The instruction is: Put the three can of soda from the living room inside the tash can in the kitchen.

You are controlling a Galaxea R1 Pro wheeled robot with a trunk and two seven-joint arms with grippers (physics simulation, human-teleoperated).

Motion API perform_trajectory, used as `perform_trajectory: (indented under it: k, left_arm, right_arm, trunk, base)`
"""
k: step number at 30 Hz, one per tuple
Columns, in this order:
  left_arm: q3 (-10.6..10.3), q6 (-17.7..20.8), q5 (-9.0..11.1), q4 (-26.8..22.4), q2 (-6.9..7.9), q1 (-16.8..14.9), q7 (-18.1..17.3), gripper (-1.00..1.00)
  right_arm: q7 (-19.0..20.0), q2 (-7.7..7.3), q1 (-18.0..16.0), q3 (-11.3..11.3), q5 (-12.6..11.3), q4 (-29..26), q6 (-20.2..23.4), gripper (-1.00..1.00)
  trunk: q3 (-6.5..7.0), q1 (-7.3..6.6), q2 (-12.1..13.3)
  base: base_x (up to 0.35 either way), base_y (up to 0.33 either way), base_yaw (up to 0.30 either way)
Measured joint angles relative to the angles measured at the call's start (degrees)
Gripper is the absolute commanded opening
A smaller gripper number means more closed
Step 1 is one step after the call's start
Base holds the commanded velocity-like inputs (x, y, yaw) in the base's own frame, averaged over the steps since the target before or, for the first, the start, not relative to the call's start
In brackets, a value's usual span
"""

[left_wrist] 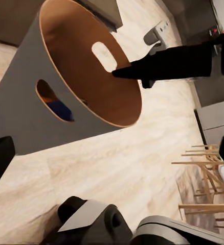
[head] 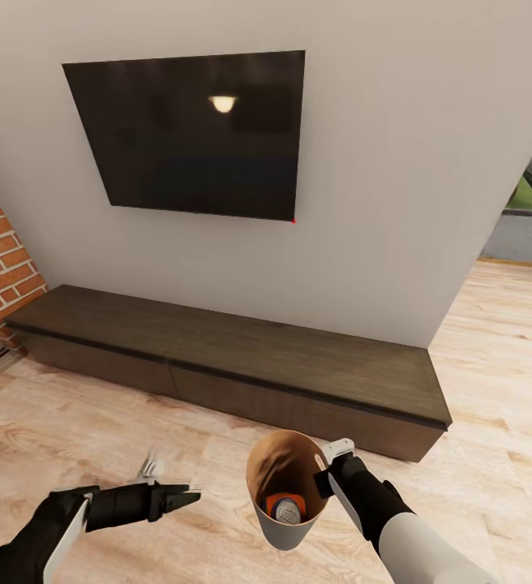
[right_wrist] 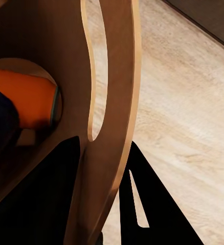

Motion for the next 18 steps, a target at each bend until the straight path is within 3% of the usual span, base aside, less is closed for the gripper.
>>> perform_trajectory:
  k: [5,8,10,15,18]
  left_arm:
    - [0.05,-6.87,-0.02,7.7,0.22,0.0,0.48,1.0]
    - [0.11,-12.69,-0.02,15.44,1.44,0.02,5.95,1.0]
    - [0.07,-18.87,0.03,20.96,1.77,0.02,11.67,1.0]
    - [0.07,-22.98,0.21,23.44,1.87,0.02,13.64,1.0]
    - [0.07,-23.37,0.3,23.72,1.88,0.01,13.7,1.0]
  right_arm:
    - [0.18,-0.03,0.02,0.0,-0.01,-0.01,-0.74,-1.0]
    - [0.24,-0.04,0.01,-0.01,0.01,-0.01,-1.31,-1.0]
    - [0.25,-0.05,0.04,0.0,0.03,0.0,-1.45,-1.0]
    - [0.25,-0.05,0.0,0.0,0.01,-0.08,-1.51,-1.0]
    - [0.25,-0.05,0.0,0.0,0.01,-0.14,-1.51,-1.0]
  trunk:
    - [0.0,0.0,0.0]
    - [0.0,0.0,0.0]
    - [0.0,0.0,0.0]
    - [0.01,0.0,0.0]
    - [0.17,0.0,0.0]
  base:
    - [0.0,0.0,0.0]
    - [0.0,0.0,0.0]
    - [0.0,0.0,0.0]
    - [0.0,0.0,0.0]
    - [0.0,0.0,0.0]
